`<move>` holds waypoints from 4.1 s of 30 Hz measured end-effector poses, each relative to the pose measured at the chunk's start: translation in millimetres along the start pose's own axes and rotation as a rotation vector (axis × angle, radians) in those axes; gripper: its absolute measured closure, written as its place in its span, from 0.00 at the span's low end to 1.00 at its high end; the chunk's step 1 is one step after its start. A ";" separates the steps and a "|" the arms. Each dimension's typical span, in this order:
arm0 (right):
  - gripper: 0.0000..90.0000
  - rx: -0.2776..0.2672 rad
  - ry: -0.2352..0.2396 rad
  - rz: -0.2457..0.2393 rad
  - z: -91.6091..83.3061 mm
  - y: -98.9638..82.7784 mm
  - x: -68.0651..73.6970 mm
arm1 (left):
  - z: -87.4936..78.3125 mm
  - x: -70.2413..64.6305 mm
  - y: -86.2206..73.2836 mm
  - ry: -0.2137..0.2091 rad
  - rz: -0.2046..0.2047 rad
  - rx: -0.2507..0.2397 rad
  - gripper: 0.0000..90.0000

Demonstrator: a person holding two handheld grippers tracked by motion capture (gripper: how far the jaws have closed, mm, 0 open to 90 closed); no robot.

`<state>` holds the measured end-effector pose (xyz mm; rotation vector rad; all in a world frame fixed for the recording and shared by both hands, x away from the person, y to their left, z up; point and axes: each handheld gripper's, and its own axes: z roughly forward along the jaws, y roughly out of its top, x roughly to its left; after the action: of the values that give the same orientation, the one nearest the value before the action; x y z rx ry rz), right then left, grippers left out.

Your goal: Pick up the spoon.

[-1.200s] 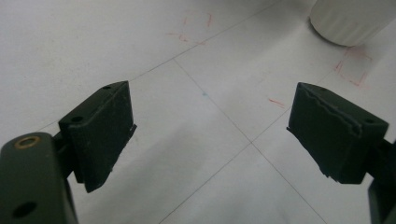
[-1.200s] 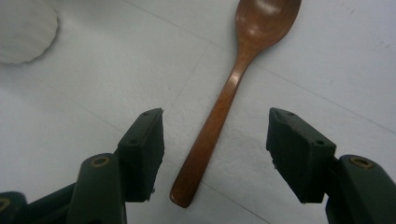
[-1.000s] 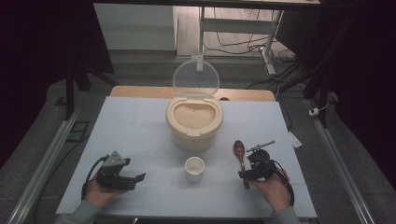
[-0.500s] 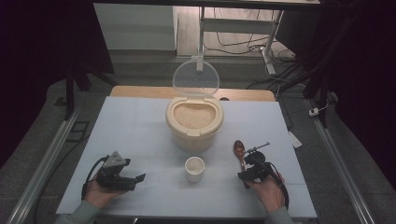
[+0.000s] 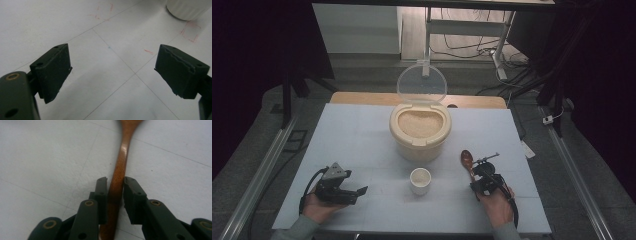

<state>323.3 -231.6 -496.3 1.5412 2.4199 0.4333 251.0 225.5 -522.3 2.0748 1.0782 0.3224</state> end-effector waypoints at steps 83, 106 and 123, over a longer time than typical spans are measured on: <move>0.87 -0.244 0.449 -0.650 -69.8 23.9 38.7 | 1.9 2.0 -0.6 0.026 -0.001 -0.002 0.14; 0.87 -0.227 0.463 -0.741 -55.6 39.2 59.2 | -7.3 -6.2 9.6 -0.009 0.052 -0.046 0.16; 0.87 -0.235 0.466 -0.766 -57.4 39.8 64.9 | -18.6 -50.6 70.0 -0.122 0.240 -0.109 0.19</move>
<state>309.4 -163.6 -431.0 0.3658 2.9053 0.9241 251.6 170.7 -453.0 2.0993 0.7243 0.3589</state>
